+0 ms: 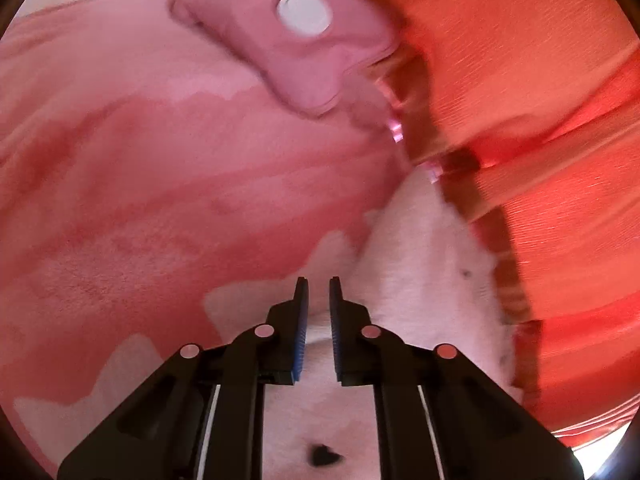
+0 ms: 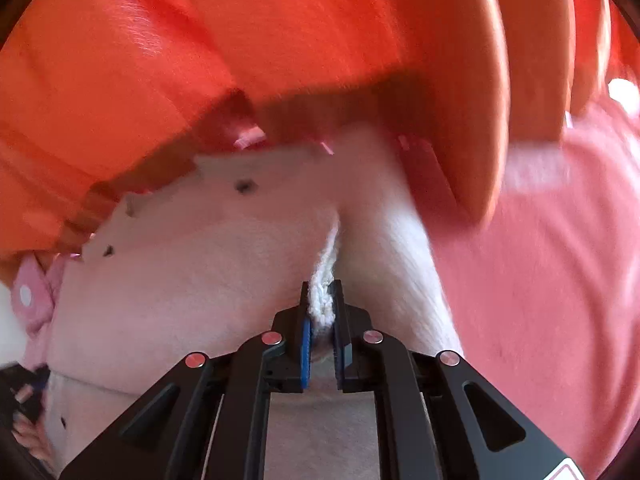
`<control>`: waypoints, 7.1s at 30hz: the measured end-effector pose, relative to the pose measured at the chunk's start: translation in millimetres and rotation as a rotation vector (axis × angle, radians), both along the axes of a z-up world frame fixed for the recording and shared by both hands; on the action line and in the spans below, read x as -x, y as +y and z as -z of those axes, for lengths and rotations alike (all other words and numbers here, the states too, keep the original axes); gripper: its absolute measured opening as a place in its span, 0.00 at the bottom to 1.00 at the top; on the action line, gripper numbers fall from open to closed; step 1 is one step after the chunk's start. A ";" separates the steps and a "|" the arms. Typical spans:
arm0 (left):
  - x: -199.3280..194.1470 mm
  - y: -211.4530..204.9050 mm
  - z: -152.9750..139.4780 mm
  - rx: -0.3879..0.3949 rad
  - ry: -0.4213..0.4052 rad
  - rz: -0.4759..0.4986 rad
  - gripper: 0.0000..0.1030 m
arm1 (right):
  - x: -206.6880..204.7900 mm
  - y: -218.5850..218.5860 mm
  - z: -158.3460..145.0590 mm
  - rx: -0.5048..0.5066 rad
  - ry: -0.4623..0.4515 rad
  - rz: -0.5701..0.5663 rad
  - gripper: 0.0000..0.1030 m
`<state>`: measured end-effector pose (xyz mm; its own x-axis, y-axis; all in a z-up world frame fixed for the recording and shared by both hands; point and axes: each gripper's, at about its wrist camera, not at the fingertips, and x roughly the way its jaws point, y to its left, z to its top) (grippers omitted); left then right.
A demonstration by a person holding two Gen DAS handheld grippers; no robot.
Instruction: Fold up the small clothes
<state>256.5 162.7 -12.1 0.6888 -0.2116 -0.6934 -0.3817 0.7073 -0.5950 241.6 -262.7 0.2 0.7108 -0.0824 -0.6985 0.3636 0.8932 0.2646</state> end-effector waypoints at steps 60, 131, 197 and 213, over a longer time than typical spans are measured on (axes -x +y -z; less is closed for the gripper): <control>-22.6 -26.5 20.6 -0.088 0.006 0.098 0.18 | -24.5 13.3 14.8 0.076 0.149 0.065 0.09; 355.4 119.5 -35.8 -0.055 0.085 0.518 0.23 | 410.6 59.5 -28.4 -0.229 0.125 -0.056 0.10; 65.0 16.3 -21.0 -0.132 -0.165 0.374 0.41 | 132.8 -30.1 -12.8 -0.368 -0.147 0.150 0.17; 58.6 -0.4 4.7 -0.231 -0.038 0.467 0.62 | 124.4 -29.0 -5.3 -0.280 -0.006 0.135 0.56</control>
<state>197.8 162.3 -16.9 0.5832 -0.3472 -0.7344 0.0252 0.9114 -0.4109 117.2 -291.7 5.5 0.7107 0.0182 -0.7033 0.4720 0.7290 0.4957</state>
